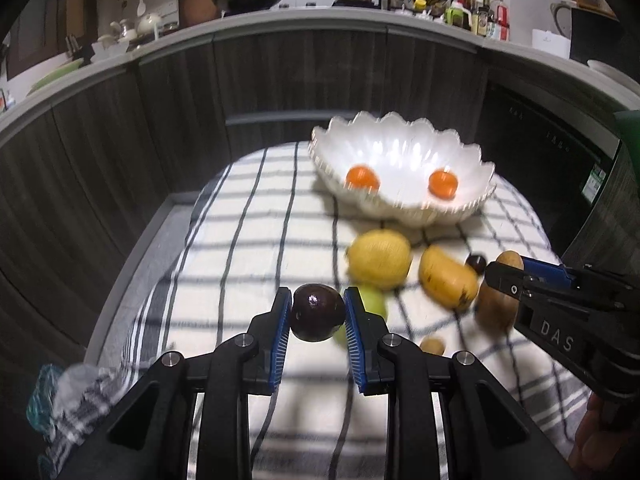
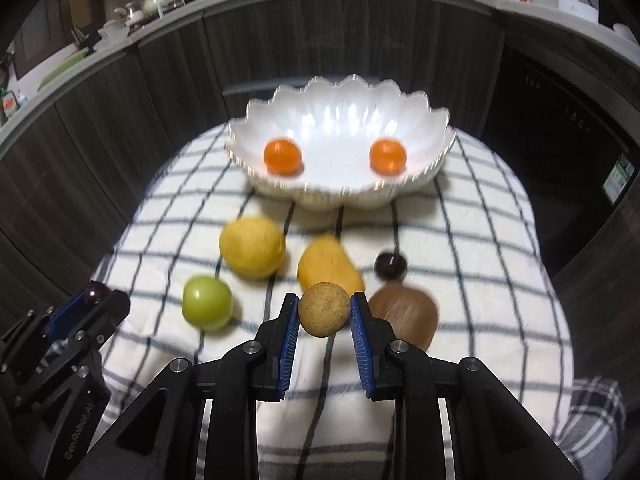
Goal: Organize fruits
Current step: 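Grasp the small tan round fruit with the right tool while the left tool holds the plum, then release the plum from the left tool into the bowl while the right tool releases its fruit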
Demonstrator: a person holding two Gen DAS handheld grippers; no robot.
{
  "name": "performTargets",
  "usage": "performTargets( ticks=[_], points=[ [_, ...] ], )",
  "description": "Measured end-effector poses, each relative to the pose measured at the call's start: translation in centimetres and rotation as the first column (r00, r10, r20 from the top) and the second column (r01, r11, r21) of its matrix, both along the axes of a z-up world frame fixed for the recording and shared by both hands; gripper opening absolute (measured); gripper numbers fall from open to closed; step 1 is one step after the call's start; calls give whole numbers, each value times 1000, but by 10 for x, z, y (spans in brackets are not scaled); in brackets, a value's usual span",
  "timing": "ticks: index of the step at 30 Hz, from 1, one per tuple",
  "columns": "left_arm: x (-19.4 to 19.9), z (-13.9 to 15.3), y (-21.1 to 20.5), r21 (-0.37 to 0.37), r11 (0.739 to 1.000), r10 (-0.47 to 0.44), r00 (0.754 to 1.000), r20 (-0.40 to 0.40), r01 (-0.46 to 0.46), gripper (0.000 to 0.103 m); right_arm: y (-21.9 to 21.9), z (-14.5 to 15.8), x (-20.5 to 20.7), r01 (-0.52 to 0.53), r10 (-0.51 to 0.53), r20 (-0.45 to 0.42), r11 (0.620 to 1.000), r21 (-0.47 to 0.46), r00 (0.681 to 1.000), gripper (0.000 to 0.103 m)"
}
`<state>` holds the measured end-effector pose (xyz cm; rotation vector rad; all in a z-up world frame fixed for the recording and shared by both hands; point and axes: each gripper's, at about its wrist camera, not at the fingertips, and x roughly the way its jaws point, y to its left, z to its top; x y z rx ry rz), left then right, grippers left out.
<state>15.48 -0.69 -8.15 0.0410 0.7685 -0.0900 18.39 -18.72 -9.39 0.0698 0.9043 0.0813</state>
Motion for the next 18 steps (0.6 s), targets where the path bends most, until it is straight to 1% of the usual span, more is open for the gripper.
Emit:
performTargets(
  ticks=[4, 7, 10, 14, 18],
  points=[
    [19, 17, -8, -20, 1000, -19, 999, 28, 20, 27, -9, 16, 12, 12, -13, 39, 1000, 3, 999, 27],
    [37, 27, -19, -7, 999, -39, 997, 62, 40, 27, -16, 27, 25, 19, -19, 73, 1000, -8, 997, 27],
    [55, 31, -27, -12, 998, -58, 996, 75, 59, 27, -24, 33, 41, 18, -17, 85, 1000, -11, 996, 27],
    [83, 34, -37, -23, 996, -79, 994, 75, 81, 27, -35, 34, 65, 31, -30, 89, 999, -9, 996, 27],
    [113, 28, -47, -47, 994, -101, 994, 46, 104, 27, -43, 31, 91, 28, -27, 83, 1000, -11, 996, 27]
  ],
)
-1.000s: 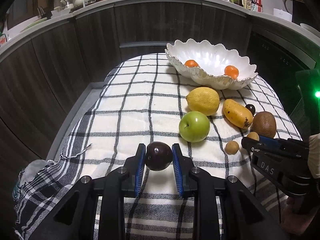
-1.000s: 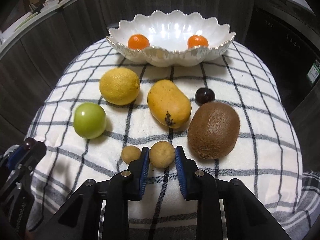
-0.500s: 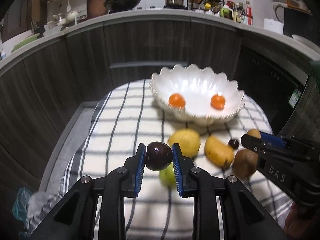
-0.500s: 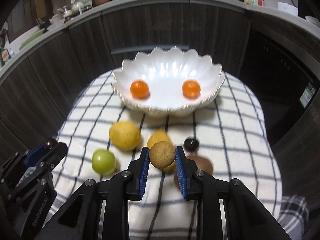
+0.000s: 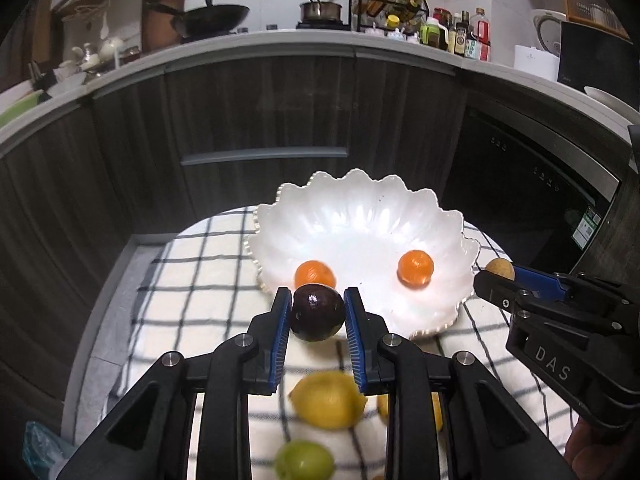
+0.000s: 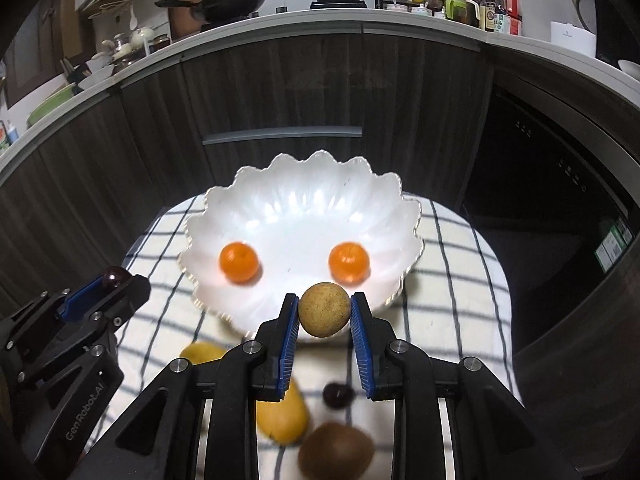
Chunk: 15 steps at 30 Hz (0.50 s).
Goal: Organize fruits
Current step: 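Release the plum from the left tool into the bowl while the right tool releases its fruit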
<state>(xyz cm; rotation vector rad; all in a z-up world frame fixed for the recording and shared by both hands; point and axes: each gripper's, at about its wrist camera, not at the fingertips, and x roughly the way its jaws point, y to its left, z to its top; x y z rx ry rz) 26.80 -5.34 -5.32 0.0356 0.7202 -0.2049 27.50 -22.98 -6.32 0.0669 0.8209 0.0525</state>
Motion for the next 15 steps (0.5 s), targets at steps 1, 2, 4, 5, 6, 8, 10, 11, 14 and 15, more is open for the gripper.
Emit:
performTargets(
  ticks=[1, 2, 4, 5, 6, 8, 10, 11, 14, 15],
  points=[
    [7, -2, -2, -10, 1000, -8, 1000, -7, 8, 27, -2, -2, 7, -3, 3, -7, 1000, 5, 1000, 27],
    [15, -5, -5, -16, 1000, -14, 1000, -15, 14, 27, -3, -5, 14, -8, 9, -17, 1000, 7, 1000, 27],
    [28, -10, -9, -15, 1000, -23, 999, -28, 23, 27, -5, -11, 27, -20, 21, -39, 1000, 12, 999, 27],
    [35, -13, -11, -14, 1000, -24, 999, -31, 23, 27, -6, -15, 34, -23, 24, -49, 1000, 8, 998, 27],
    [40, -15, -12, -12, 1000, -26, 999, -36, 26, 27, -8, -18, 40, -23, 23, -58, 1000, 3, 998, 27],
    [53, -22, -16, -11, 999, -38, 998, -57, 37, 27, -10, -26, 51, -24, 24, -76, 1000, 0, 997, 27],
    [62, -31, -19, -6, 999, -51, 995, -85, 50, 27, -9, -32, 57, -27, 26, -91, 1000, -3, 995, 27],
    [68, -37, -21, -5, 998, -56, 993, -103, 56, 27, -9, -35, 60, -28, 27, -99, 1000, -6, 995, 27],
    [77, -48, -22, -4, 999, -55, 989, -135, 55, 27, -8, -46, 69, -32, 30, -123, 999, -10, 992, 27],
    [79, -51, -21, -3, 999, -54, 988, -143, 55, 27, -8, -50, 71, -31, 30, -133, 999, -9, 991, 27]
  ],
)
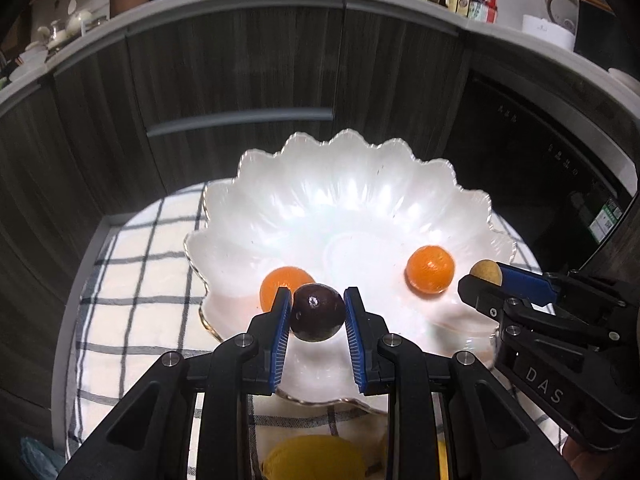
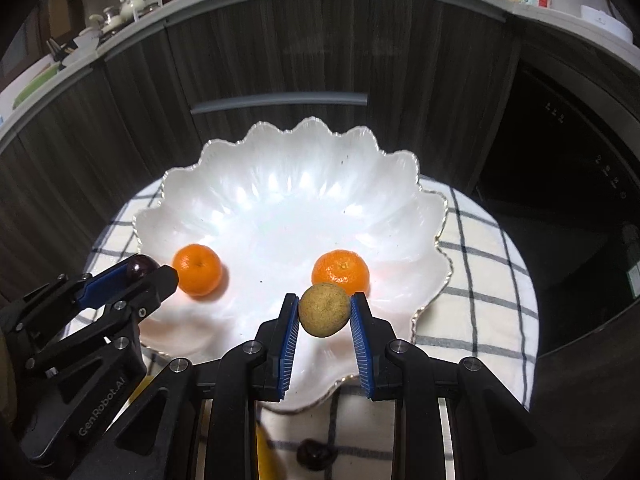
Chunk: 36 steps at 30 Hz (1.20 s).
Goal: Organize fruits
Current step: 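Release the plum from the left tool into the bowl while the right tool releases its fruit, then withdraw both open tools from the bowl toward the remaining fruit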
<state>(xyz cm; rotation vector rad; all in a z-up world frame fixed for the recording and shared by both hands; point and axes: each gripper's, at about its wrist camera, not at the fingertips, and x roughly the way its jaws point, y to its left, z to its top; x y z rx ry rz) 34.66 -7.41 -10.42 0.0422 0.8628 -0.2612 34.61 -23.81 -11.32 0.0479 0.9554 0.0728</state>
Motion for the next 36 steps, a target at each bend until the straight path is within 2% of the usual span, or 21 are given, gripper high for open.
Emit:
performTargets(
  ticks=[5, 11, 13, 18, 20, 28, 32, 36],
  points=[
    [6, -12, 0, 10, 1000, 2, 999, -37, -2, 27, -1, -16, 9, -2, 2, -43, 1000, 5, 999, 27],
    [6, -14, 0, 49, 999, 21, 999, -39, -19, 47, -3, -18, 9, 1, -2, -47, 1000, -15, 999, 29],
    [6, -13, 0, 60, 998, 33, 999, -35, -31, 59, -3, -16, 9, 3, -4, -38, 1000, -28, 999, 31],
    [2, -5, 3, 79, 995, 62, 998, -7, -61, 72, -7, -7, 5, 35, -35, -3, 998, -50, 999, 57],
    [0, 0, 4, 87, 994, 71, 997, 11, -72, 76, -9, 0, 1, 56, -55, 21, 996, -66, 998, 73],
    [-15, 28, 12, 117, 985, 116, 989, 92, -126, 95, -17, 31, -16, 124, -117, 90, 989, -78, 989, 75],
    [-30, 44, 15, 154, 977, 127, 981, 148, -149, 96, -14, 53, -36, 154, -136, 170, 983, -101, 976, 75],
    [-45, 56, 20, 162, 972, 138, 974, 179, -168, 100, -11, 64, -51, 168, -150, 190, 983, -79, 970, 75]
  ],
)
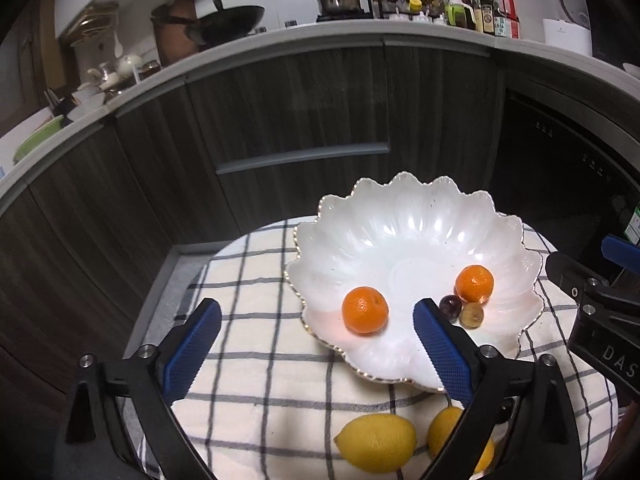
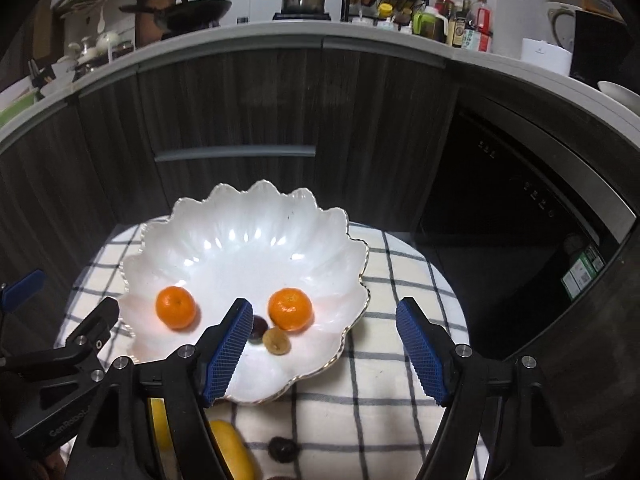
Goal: Organize fruits
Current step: 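Withdraw both open tools from the bowl toward the remaining fruit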
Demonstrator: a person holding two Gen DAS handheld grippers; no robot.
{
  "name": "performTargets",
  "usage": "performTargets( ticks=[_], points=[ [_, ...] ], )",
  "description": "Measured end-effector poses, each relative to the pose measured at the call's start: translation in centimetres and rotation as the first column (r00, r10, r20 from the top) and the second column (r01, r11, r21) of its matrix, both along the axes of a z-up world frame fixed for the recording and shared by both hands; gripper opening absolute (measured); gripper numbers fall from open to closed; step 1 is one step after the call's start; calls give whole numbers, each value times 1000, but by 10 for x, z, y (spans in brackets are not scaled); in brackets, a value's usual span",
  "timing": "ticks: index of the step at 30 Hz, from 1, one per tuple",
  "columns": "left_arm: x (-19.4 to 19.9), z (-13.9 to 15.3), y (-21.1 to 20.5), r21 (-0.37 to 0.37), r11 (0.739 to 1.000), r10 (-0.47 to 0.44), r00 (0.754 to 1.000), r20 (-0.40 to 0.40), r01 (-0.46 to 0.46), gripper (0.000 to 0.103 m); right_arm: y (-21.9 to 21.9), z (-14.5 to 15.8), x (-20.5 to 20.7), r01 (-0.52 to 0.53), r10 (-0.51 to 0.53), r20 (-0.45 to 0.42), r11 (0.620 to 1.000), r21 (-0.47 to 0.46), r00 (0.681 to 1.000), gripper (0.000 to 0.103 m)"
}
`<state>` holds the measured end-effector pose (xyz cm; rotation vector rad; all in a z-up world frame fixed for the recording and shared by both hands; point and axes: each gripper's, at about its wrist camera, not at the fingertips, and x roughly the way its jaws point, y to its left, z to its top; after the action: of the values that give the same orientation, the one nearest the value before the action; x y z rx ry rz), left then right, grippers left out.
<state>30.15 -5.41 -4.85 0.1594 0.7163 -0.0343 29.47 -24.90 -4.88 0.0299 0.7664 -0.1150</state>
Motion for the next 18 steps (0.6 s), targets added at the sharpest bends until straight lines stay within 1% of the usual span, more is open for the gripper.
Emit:
performTargets(
  ticks=[3, 4, 5, 7, 10, 15, 18],
  points=[
    [-11, 6, 5, -6, 1000, 12, 1000, 13, -12, 101, -4, 2, -9, 27, -27, -2, 998, 49, 1000, 76],
    [-15, 7, 6, -7, 1000, 17, 1000, 14, -17, 102, -5, 2, -13, 38, -37, -9, 997, 70, 999, 83],
    [-19, 8, 7, -9, 1000, 21, 1000, 13, -21, 103, -6, 1, -15, 45, -44, -15, 996, 83, 999, 89],
    [-27, 7, 9, -19, 1000, 25, 1000, 9, -25, 103, -8, -2, -22, 55, -52, -26, 993, 105, 998, 89],
    [-40, 4, 12, -20, 999, 37, 999, 8, -37, 103, -8, -8, -31, 58, -54, -43, 992, 114, 998, 89],
    [-59, -2, 16, -35, 998, 57, 998, 14, -57, 103, -4, -13, -52, 80, -77, -39, 993, 91, 996, 89],
    [-68, -7, 19, -59, 996, 61, 998, 11, -60, 103, -2, -17, -64, 90, -87, -38, 992, 85, 995, 89]
  ],
)
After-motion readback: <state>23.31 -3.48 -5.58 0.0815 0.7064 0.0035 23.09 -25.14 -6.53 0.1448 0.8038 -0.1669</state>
